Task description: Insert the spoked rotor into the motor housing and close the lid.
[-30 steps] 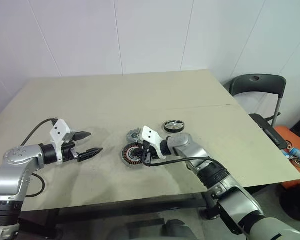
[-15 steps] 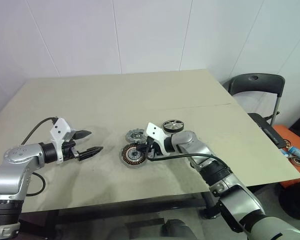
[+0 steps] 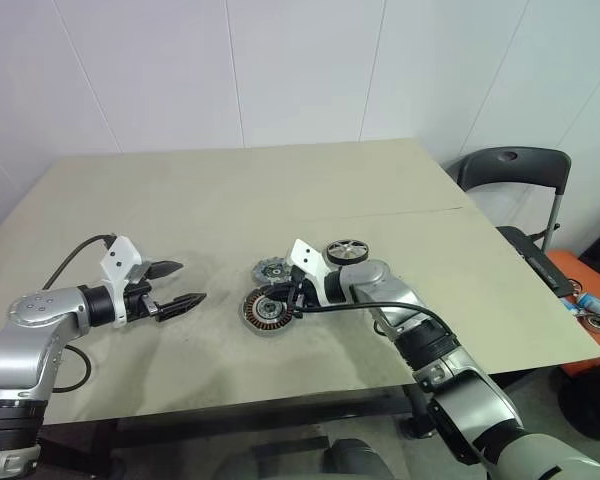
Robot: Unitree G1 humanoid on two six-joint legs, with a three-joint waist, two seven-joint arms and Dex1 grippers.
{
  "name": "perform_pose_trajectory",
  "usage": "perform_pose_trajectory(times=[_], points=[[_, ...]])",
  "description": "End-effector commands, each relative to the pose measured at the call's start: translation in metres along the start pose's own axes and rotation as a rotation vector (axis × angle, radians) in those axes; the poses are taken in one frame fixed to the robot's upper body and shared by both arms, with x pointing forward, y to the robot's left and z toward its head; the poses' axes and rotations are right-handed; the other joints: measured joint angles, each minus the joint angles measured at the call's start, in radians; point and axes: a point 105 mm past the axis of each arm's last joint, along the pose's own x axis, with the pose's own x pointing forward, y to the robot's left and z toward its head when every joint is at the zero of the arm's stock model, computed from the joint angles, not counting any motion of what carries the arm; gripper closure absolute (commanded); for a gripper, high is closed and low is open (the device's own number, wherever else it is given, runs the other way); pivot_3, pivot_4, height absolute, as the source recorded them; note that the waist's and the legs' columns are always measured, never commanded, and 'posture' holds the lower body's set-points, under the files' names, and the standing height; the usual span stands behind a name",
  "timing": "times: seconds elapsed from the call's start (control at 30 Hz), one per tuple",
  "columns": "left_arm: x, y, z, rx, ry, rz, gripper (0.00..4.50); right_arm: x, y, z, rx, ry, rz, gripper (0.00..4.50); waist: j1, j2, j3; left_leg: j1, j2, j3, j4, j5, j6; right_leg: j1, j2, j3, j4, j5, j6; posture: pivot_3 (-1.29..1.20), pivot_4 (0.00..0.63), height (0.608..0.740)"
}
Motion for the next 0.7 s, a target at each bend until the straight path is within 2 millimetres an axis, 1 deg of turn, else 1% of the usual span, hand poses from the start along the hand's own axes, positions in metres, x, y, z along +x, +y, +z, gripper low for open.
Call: perform_pose_trajectory(times=[0.03, 0.1, 0.23, 0.33, 0.4, 0.5, 0.57, 0.67, 0.7], points=[[-0.001, -0.001, 0.012, 0.044, -0.027, -0.001, 0.0, -0.001, -0.004, -0.001, -0.048, 0.035, -0.02, 4.48, 0.0, 0.0, 0.0, 0.0, 0.0, 0.0, 0.0, 0.0, 0.0, 0.0, 0.0, 0.0, 0.0, 0.0, 0.0, 0.0, 0.0, 0.74], [-0.001, -0.001, 0.011, 0.044, -0.027, -0.001, 0.0, -0.001, -0.004, -0.004, -0.051, 0.051, -0.02, 4.48, 0.0, 0.0, 0.0, 0.0, 0.0, 0.0, 0.0, 0.0, 0.0, 0.0, 0.0, 0.0, 0.0, 0.0, 0.0, 0.0, 0.0, 0.74], [-0.001, -0.001, 0.01, 0.045, -0.026, 0.001, 0.0, -0.003, -0.006, 0.004, -0.063, 0.023, -0.025, 4.48, 0.0, 0.0, 0.0, 0.0, 0.0, 0.0, 0.0, 0.0, 0.0, 0.0, 0.0, 0.0, 0.0, 0.0, 0.0, 0.0, 0.0, 0.74], [-0.001, -0.001, 0.009, 0.045, -0.026, 0.002, 0.0, -0.011, -0.01, 0.021, -0.056, -0.038, -0.035, 4.48, 0.0, 0.0, 0.0, 0.0, 0.0, 0.0, 0.0, 0.0, 0.0, 0.0, 0.0, 0.0, 0.0, 0.0, 0.0, 0.0, 0.0, 0.74], [-0.001, -0.001, 0.009, 0.044, -0.026, 0.003, 0.0, -0.02, -0.011, 0.034, -0.041, -0.089, -0.039, 4.48, 0.001, 0.0, 0.0, 0.0, 0.0, 0.0, 0.0, 0.0, 0.0, 0.0, 0.0, 0.0, 0.0, 0.0, 0.0, 0.0, 0.0, 0.74], [-0.004, -0.001, 0.007, 0.044, -0.025, 0.005, 0.0, -0.037, -0.015, 0.042, -0.011, -0.127, -0.049, 4.48, 0.001, 0.0, 0.0, -0.001, 0.0, 0.0, 0.0, 0.0, 0.0, -0.001, 0.0, 0.0, -0.001, 0.0, 0.0, 0.0, 0.0, 0.74], [-0.004, -0.001, 0.005, 0.06, -0.023, 0.009, 0.0, -0.049, -0.019, 0.042, 0.005, -0.126, -0.067, 4.48, 0.002, 0.0, 0.0, -0.002, 0.0, -0.001, 0.0, 0.0, 0.0, -0.001, -0.001, 0.0, -0.001, 0.0, 0.0, 0.0, 0.0, 0.74], [-0.004, -0.002, 0.002, 0.092, -0.025, 0.013, 0.0, -0.072, -0.028, 0.034, 0.022, -0.096, -0.114, 4.48, 0.003, 0.0, 0.0, -0.002, 0.0, -0.001, 0.0, 0.0, 0.0, -0.001, -0.001, 0.0, -0.001, 0.0, 0.0, 0.0, 0.0, 0.74], [-0.004, -0.003, 0.001, 0.09, -0.027, 0.012, 0.0, -0.077, -0.03, 0.032, 0.032, -0.093, -0.123, 4.14, 0.003, 0.0, 0.0, -0.002, 0.0, -0.001, 0.0, 0.0, 0.0, -0.001, -0.002, 0.0, -0.001, 0.0, 0.0, 0.0, 0.0, 0.74]])
